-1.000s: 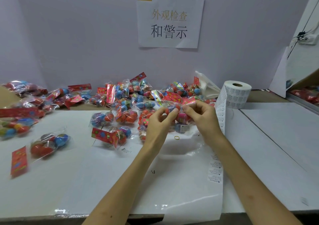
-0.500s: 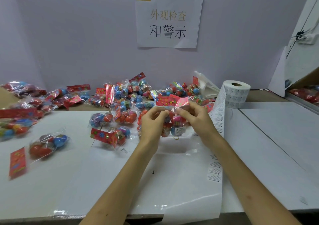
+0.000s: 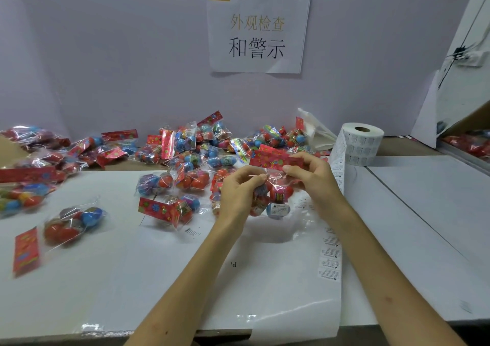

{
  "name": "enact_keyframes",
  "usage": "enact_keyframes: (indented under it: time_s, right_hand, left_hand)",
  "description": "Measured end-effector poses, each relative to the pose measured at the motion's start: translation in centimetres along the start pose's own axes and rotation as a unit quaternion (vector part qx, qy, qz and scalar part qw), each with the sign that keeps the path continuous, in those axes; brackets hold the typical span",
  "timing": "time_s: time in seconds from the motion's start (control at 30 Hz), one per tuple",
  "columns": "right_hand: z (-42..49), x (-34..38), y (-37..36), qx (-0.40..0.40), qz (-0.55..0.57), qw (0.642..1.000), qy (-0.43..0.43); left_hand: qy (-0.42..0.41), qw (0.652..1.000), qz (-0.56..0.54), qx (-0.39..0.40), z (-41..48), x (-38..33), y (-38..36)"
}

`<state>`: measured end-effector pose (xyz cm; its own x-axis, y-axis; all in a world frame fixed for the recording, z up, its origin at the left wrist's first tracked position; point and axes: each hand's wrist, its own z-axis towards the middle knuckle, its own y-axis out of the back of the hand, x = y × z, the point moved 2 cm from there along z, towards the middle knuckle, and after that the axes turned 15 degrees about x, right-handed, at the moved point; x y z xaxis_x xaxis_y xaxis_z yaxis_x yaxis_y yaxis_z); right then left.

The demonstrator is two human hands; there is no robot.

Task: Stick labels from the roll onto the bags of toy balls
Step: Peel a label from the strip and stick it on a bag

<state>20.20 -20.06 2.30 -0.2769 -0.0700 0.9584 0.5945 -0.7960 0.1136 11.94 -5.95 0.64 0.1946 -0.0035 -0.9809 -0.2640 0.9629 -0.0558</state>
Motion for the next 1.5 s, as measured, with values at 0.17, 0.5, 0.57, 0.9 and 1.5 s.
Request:
enact_keyframes:
  time_s: [0.17,0.5,0.57,0.9,1.5]
  right_hand:
    - [0.2,1.0,1.5,0.099,-0.049,0.994,-0.014]
    - [1.3,2.7,6.7,0.174,-0.081,0.979,-0.073]
    - [1.9,3.0,10.2,0.042,0.007,0.998,-0.052]
    - [-1.8,-0.8,23.4,-0.389,0.27,0.881,-0.002]
    - [8.0,3.4,2.7,0.183,-0.417,0.881,-0.13]
  left_hand:
    - [-0.042,0.996,0.065,0.053,-0.3,0.3,-0.3]
    - [0.0,0.997,0.044,0.069,0.3,1.5,-0.3]
    - [0.012,0.997,-0.005,0.07,0.2,1.4,-0.1]
    - [0.01,0.996,0.031,0.077,0.3,1.3,-0.4]
    - [0.034,0.99,0.13,0.05,-0.1,0.9,0.0]
